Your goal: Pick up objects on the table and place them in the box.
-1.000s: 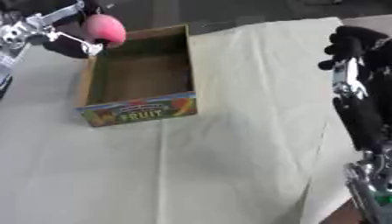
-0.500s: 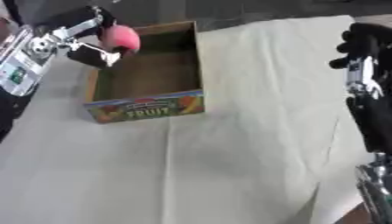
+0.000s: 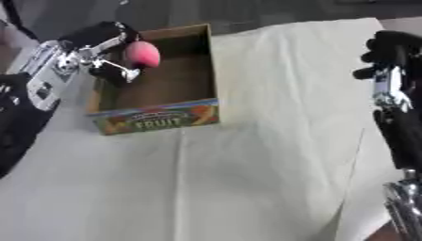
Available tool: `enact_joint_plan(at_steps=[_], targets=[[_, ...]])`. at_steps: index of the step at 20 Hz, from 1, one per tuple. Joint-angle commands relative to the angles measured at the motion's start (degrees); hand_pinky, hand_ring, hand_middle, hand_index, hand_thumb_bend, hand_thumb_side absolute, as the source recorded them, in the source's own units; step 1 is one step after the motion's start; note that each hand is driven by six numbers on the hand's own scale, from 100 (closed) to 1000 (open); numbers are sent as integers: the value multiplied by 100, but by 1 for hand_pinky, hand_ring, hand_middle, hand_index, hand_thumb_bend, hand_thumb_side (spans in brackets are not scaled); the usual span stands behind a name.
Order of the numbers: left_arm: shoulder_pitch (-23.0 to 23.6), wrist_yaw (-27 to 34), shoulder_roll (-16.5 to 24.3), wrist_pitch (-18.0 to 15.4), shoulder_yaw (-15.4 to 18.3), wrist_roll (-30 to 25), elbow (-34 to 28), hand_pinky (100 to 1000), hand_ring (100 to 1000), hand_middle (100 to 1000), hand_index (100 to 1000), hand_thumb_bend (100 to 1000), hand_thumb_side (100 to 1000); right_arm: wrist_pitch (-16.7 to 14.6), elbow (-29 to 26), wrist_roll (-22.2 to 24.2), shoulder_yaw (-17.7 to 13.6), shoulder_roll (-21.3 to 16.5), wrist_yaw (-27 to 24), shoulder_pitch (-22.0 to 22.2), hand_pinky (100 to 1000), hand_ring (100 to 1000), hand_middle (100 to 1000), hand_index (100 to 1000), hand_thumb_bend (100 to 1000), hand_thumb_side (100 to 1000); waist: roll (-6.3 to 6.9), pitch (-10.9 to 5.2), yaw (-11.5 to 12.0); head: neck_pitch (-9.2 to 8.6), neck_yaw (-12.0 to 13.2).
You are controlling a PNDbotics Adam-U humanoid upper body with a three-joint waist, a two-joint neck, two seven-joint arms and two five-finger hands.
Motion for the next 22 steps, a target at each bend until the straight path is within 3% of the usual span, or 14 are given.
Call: enact_joint_plan(at_steps=[1, 6, 8, 9, 11, 12, 13, 18, 20, 22], targets=[[-146, -339, 49, -138, 75, 136, 81, 650, 715, 600, 907, 187, 262, -4, -113, 16, -6, -97, -43, -78, 575, 786, 531, 733, 100, 586, -22, -102, -8, -52, 6], [-136, -654, 20, -373, 106, 144, 178, 697, 759, 667, 958, 254, 339, 3, -113, 15, -12, -96, -60, -72, 575, 786, 531, 733, 100, 585, -25, -91, -15, -34, 2], [-128, -717, 22, -468, 117, 124, 189, 721, 778, 698, 977, 338, 439, 7, -113, 13, -16, -95, -62, -69, 575, 786, 531, 733, 100, 585, -29, -95, -16, -13, -2], [-122, -739, 25, -514, 120, 115, 188, 734, 790, 714, 994, 473, 596, 8, -113, 12, -18, -93, -62, -68, 575, 786, 531, 733, 100, 585, -33, -99, -14, -5, -3], [-111, -776, 30, -581, 127, 110, 182, 735, 790, 714, 995, 487, 613, 9, -113, 11, -22, -91, -61, -65, 575, 786, 531, 733, 100, 585, -39, -106, -10, 5, -3], [-107, -786, 30, -600, 132, 112, 182, 739, 794, 722, 1000, 563, 709, 9, -113, 10, -23, -89, -60, -66, 576, 786, 531, 733, 100, 584, -41, -110, -10, 6, -1], [-100, -788, 28, -614, 137, 114, 184, 741, 796, 724, 1000, 585, 739, 9, -113, 10, -25, -86, -60, -69, 576, 786, 531, 733, 100, 584, -45, -116, -10, 6, 0], [-66, -771, 13, -578, 166, 190, 189, 734, 791, 723, 1000, 583, 752, 12, -113, 13, -29, -68, -58, -68, 576, 786, 531, 733, 100, 584, -64, -134, -15, -3, 5], [-56, -669, 8, -536, 195, 267, 135, 720, 777, 705, 1000, 540, 741, 17, -113, 15, -31, -61, -58, -61, 576, 786, 531, 733, 100, 584, -76, -147, 6, 14, -2], [-38, -362, 25, -431, 255, 415, -48, 689, 745, 661, 948, 431, 738, 20, -113, 12, -39, -54, -57, -43, 576, 786, 531, 733, 100, 584, -94, -168, 64, 47, -24]])
